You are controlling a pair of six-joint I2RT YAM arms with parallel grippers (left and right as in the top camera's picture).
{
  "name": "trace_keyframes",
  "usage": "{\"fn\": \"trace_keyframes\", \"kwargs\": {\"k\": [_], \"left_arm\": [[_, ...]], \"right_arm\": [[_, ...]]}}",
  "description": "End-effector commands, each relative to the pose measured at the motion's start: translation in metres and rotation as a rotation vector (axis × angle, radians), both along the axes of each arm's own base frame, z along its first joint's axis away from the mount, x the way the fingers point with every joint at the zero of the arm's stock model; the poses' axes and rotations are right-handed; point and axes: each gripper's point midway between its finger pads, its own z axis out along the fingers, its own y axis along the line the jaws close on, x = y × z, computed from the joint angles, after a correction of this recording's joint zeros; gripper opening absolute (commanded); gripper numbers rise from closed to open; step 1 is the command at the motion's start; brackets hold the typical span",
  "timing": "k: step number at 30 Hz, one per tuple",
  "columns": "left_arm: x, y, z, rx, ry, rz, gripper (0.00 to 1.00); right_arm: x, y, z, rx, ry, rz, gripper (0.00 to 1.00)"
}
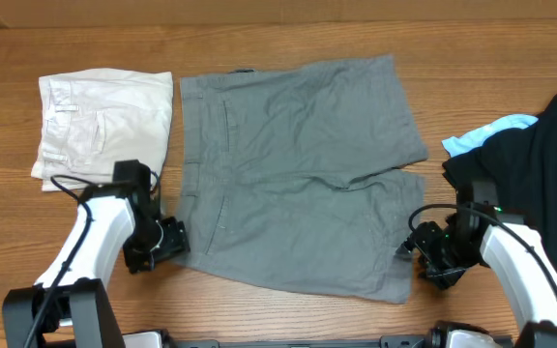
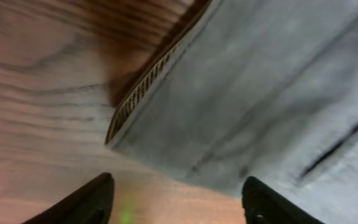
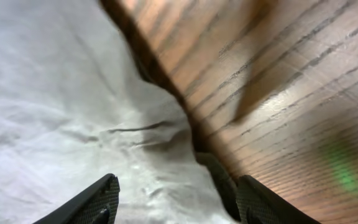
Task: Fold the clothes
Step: 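Grasp the bottom hem corners with both grippers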
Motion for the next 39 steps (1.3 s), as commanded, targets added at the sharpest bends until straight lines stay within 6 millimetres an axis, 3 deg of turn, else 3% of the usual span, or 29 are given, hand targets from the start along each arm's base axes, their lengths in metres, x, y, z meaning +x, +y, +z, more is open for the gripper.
{"fn": "trace_keyframes", "kwargs": {"k": [1,7,10,19,26,35,39], "left_arm": [[-0.002,-0.002,-0.010,-0.008,-0.009,0.059,0.58],[0.006,-0.003,-0.014,-0.013,-0.048,0.071,0.12],[0.007,-0.004,-0.013,-0.023,-0.052,0.072,0.05],[0.010,-0.008,-0.013,-0.044,-0.063,0.073,0.06],[0.011,-0.008,-0.013,-0.044,-0.071,0.073,0.10],[0.012,-0.008,-0.013,-0.043,-0.074,0.073,0.16],[0.012,-0.008,-0.013,-0.043,-0.074,0.073,0.16]], "right_arm": [[0.019,-0.002,0.021,-0.002,-0.103,0.007,0.65],[0.000,0.005,0.028,0.030,-0.047,0.009,0.70],[-0.017,0.008,0.020,0.044,0.013,0.002,0.71],[-0.049,0.017,-0.002,0.080,0.132,-0.055,0.66],[-0.074,0.034,-0.020,0.170,0.184,-0.073,0.49],[-0.057,0.037,-0.033,0.192,0.079,-0.073,0.54],[-0.049,0.035,-0.030,0.186,0.054,-0.070,0.26]]}}
